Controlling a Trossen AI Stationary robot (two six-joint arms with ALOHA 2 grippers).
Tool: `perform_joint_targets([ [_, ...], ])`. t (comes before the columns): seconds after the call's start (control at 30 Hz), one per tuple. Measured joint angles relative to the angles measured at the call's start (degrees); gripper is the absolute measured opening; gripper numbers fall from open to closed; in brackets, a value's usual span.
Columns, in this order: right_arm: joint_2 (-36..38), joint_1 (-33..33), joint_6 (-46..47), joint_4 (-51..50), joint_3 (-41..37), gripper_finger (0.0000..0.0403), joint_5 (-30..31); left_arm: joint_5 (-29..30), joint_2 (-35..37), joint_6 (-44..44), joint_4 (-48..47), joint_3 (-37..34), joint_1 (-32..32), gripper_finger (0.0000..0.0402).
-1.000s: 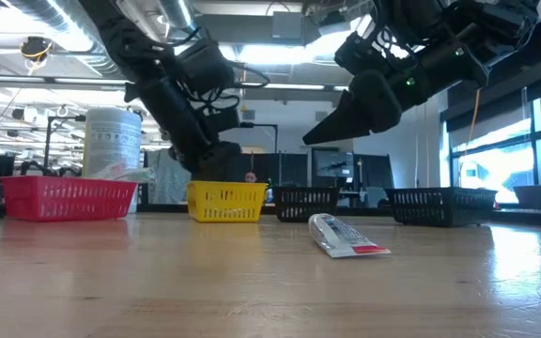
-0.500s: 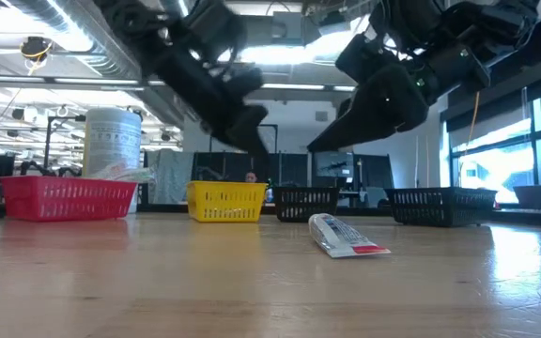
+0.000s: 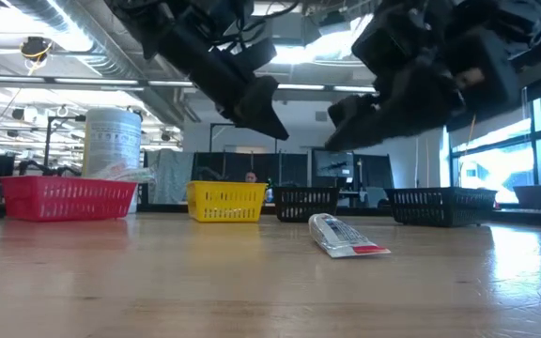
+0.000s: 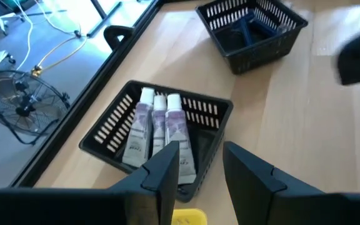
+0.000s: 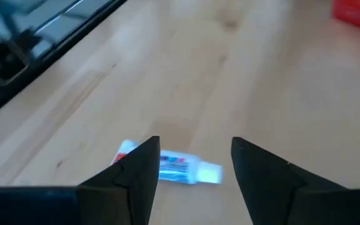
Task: Pick & Place Travel size toiletries
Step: Put the toothpaste into the left black bin
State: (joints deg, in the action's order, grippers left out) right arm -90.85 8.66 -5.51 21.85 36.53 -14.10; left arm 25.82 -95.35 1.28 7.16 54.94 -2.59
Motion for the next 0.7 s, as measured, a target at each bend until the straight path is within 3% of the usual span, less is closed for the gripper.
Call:
perform_joint_targets([
  [0.13, -3.5, 2.8, -2.6, 1.8, 0.0, 0.0206, 0.5, 0.0, 0.0, 0.0, -1.2, 0.0, -0.3, 0.0118],
  [0.3, -8.6, 5.3, -6.7, 6.2, 1.4, 0.0234, 7.8, 0.0, 0.0, 0.0, -1.8, 0.0, -1.0, 0.0118],
  [0.43, -13.1, 5.8, -9.5, 5.4, 5.8, 0.0260, 7.6, -0.2, 0.0, 0.0, -2.6, 0.0, -1.0, 0.0118],
  [0.57, -17.0, 5.8, -12.6, -3.0, 10.9, 0.0277, 5.7, -0.2, 0.0, 0.0, -4.9, 0.0, -1.0, 0.0118],
  [0.7, -17.2, 5.8, -14.3, -15.7, 16.9, 0.0279, 7.5, -0.2, 0.0, -0.1, -8.0, 0.0, -1.0, 0.0118],
])
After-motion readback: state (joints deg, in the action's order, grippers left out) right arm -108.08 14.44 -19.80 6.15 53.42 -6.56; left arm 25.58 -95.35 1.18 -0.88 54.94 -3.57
